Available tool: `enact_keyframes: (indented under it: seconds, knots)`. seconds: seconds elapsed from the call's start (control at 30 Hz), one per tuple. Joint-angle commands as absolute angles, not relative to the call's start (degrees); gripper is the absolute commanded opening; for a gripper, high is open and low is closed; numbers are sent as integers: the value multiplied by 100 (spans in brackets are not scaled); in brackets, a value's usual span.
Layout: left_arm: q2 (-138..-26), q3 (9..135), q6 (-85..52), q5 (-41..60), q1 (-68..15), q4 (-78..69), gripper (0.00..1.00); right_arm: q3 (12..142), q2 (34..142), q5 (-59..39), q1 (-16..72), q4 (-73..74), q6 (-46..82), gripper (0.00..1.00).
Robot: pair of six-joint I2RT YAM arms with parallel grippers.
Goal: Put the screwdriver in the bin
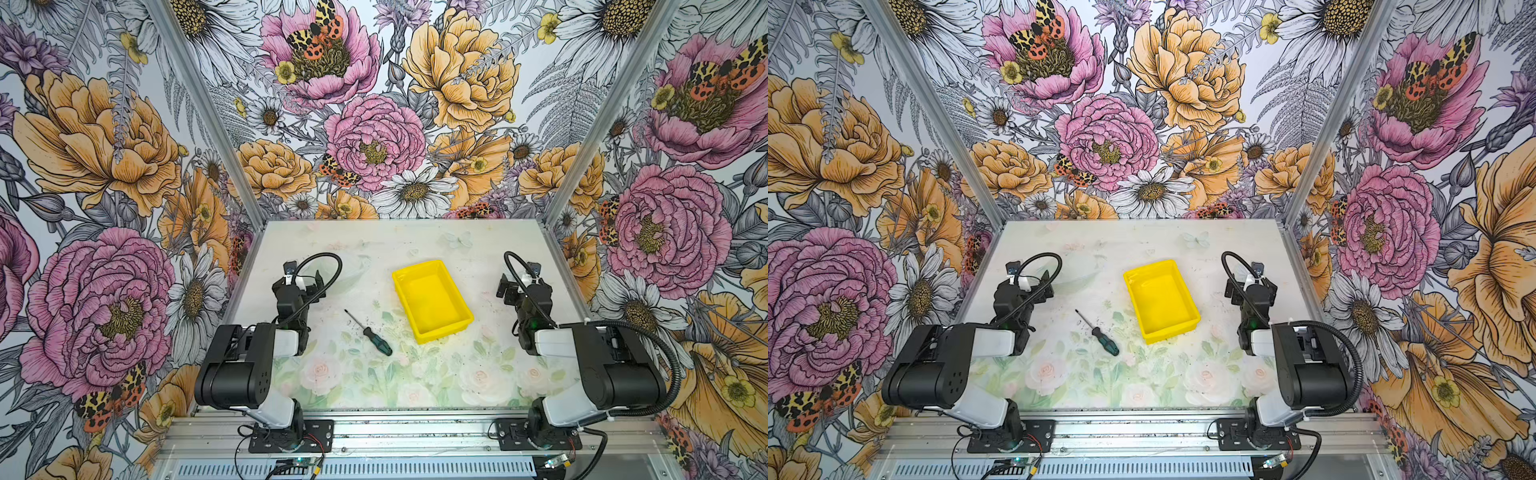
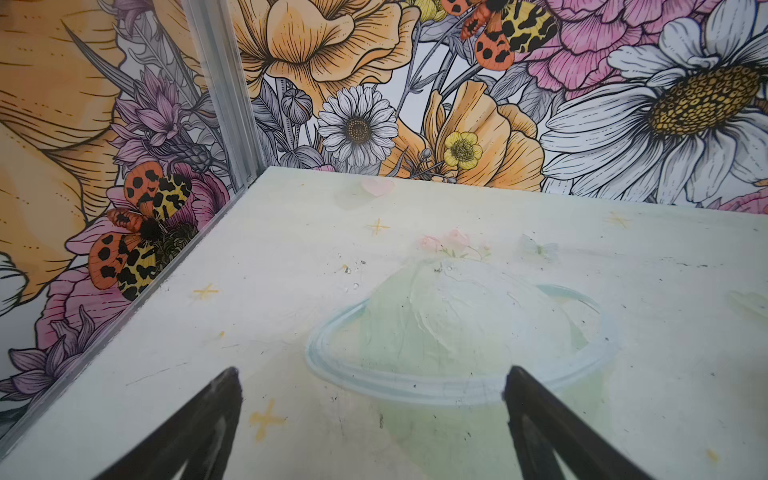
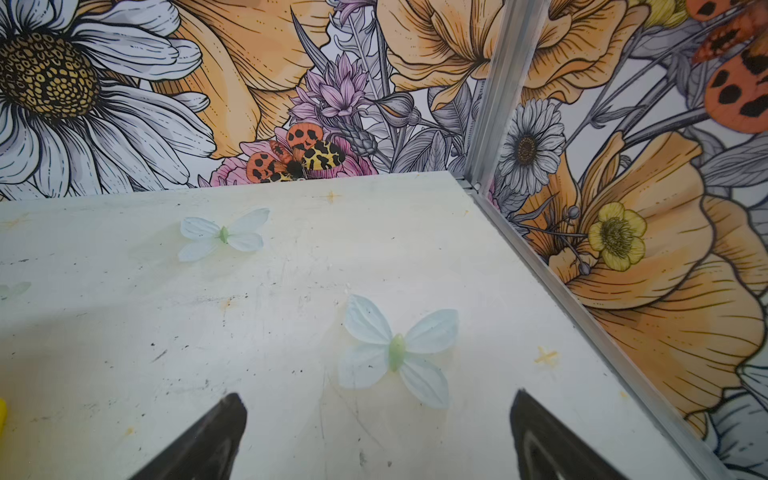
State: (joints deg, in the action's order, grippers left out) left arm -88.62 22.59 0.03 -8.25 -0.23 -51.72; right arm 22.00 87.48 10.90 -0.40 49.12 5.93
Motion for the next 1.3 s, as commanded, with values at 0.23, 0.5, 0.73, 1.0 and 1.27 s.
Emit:
enact_keyframes:
  seconds: [0.23, 0.5, 0.73, 1.0, 1.27]
  knots:
    - [-8867, 2188, 70, -686, -16, -5296, 99, 2224, 8822, 1169, -39, 5010, 615, 100]
    - [-8868, 2190, 69, -686, -18, -5298, 99, 2224, 8822, 1171, -35, 5012, 615, 99]
    - [-8868, 2191, 70, -686, -17, -5297, 99, 2232, 8824, 1169, -37, 5004, 613, 100]
    - [-8867, 2189, 63, -686, -13, -5298, 99, 2173, 8782, 1159, -36, 5074, 609, 99]
    - [-8868, 2197, 61, -677, -8, -5286, 99, 2181, 8786, 1168, -38, 5069, 598, 100]
